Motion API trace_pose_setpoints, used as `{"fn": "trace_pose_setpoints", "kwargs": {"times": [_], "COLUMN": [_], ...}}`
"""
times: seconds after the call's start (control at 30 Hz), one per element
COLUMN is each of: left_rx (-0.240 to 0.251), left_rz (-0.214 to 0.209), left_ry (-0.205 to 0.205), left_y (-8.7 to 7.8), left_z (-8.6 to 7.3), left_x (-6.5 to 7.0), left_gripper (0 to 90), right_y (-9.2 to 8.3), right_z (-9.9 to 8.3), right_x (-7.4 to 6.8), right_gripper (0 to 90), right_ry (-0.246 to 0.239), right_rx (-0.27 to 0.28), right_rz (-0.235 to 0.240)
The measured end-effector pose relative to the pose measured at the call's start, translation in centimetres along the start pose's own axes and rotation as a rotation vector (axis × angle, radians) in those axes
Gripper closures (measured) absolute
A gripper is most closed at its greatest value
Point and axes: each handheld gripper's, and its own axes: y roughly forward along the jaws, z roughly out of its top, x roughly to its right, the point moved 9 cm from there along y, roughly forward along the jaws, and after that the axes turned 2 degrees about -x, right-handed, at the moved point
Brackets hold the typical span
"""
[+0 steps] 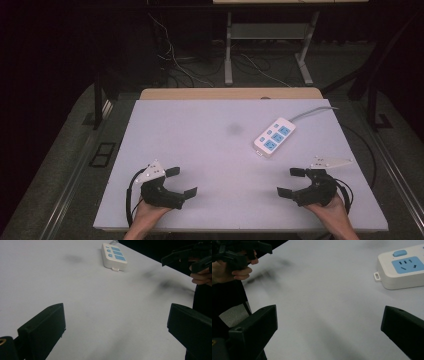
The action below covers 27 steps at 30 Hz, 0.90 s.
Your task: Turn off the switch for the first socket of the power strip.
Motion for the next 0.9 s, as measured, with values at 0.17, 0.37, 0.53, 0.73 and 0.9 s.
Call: {"fn": "trace_pose_setpoints", "kwargs": {"times": [0.17, 0.37, 0.53, 0.73, 0.9], "left_rx": [0.0, 0.001, 0.005, -0.005, -0.005], "left_rz": [-0.001, 0.0, -0.001, -0.005, -0.008], "left_ry": [0.002, 0.0, -0.005, -0.005, -0.006], "left_y": [-0.06, -0.14, -0.19, -0.05, -0.01], "left_z": [-0.02, -0.04, -0.04, -0.23, -0.23], "left_x": [0.03, -0.05, -0.06, -0.04, -0.03], "left_gripper": [0.2, 0.3, 0.3, 0.4, 0.5], "right_y": [0.04, 0.17, 0.24, 0.1, -0.3], "right_z": [0.02, 0.18, 0.11, 0.17, 0.63], "right_x": [-0.19, -0.54, -0.63, -0.44, -0.12], "right_gripper": [0.5, 0.5, 0.5, 0.5, 0.5], "right_ry": [-0.003, -0.013, -0.016, -0.012, -0.006], "right_rx": [-0.008, -0.034, -0.051, -0.065, -0.059], "right_rz": [0.004, 0.003, 0.003, 0.0, 0.002]}}
